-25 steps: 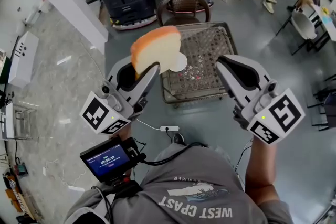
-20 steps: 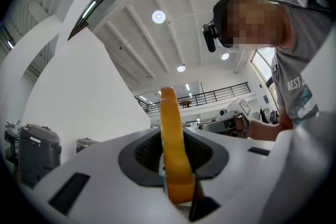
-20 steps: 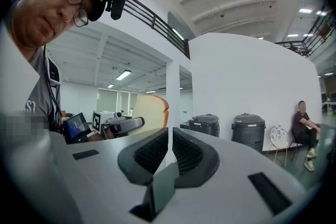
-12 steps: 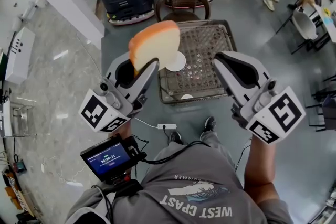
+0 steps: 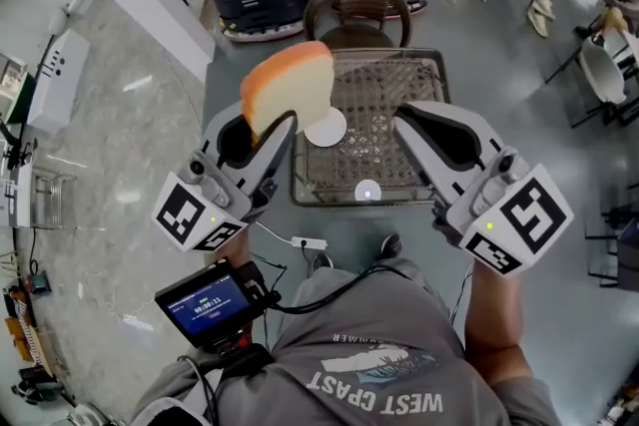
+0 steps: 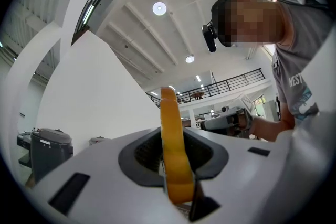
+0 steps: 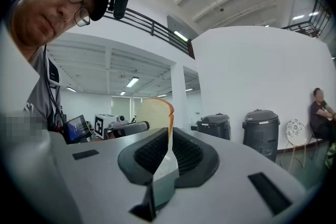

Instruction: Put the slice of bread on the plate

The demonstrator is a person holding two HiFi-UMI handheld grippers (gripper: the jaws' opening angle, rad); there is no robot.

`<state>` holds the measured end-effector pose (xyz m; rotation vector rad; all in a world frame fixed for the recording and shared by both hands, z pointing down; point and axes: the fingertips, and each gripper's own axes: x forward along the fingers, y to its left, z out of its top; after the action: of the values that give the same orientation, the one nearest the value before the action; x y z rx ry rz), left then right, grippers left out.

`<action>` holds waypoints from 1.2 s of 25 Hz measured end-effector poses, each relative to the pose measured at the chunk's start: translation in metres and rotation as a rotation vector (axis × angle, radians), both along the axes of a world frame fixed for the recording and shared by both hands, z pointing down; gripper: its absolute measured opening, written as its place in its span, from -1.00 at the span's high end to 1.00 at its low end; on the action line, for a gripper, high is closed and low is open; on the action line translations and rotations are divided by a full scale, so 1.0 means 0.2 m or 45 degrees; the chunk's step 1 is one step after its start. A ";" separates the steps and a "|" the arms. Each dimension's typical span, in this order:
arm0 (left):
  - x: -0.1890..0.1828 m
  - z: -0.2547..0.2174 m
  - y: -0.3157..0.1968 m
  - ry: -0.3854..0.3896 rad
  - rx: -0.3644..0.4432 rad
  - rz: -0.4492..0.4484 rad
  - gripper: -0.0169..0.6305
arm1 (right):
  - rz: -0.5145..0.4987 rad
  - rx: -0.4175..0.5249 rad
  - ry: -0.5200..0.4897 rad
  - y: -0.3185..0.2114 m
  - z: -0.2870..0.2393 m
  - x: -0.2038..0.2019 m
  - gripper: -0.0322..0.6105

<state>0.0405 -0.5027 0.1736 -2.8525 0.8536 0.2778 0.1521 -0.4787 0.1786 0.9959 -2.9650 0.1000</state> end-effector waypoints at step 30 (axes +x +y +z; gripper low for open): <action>0.11 0.76 -0.66 -0.420 -0.122 -0.358 0.65 | -0.102 -0.200 0.027 -0.44 0.32 0.15 0.87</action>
<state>0.0620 -0.6350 0.3265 -2.6999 1.1980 -0.2654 0.1830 -0.5664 0.2435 0.8538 -2.9180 0.3138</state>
